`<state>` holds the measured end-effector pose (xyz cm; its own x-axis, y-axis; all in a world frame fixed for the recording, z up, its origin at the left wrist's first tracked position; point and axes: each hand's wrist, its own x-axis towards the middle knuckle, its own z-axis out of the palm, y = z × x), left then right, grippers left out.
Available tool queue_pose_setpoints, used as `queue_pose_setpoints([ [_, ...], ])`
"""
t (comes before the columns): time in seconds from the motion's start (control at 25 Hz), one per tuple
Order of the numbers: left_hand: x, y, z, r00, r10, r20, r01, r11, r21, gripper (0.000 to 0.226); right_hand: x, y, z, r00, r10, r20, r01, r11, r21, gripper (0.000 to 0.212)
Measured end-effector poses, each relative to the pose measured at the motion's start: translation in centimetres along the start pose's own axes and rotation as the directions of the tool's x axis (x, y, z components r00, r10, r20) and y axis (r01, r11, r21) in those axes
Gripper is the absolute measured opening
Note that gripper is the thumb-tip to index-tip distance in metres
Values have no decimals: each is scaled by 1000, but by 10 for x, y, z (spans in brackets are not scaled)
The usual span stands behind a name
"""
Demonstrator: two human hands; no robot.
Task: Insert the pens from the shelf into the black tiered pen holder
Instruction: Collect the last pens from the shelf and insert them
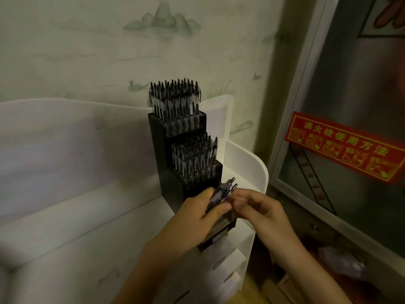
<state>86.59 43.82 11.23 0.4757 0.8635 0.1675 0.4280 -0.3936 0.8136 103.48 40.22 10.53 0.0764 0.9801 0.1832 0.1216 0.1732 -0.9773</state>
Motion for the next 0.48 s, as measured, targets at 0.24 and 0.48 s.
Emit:
queue_pose_setpoints([
  [0.24,38,-10,11,988,-137,-77,145,983,114,17,65,7,-17,984,149,94,-164,969,184,18],
  [0.48,43,-4,1,929,-227,-291,246,969,29,22,96,-3,-46,996,92,-18,-80,927,366,15],
])
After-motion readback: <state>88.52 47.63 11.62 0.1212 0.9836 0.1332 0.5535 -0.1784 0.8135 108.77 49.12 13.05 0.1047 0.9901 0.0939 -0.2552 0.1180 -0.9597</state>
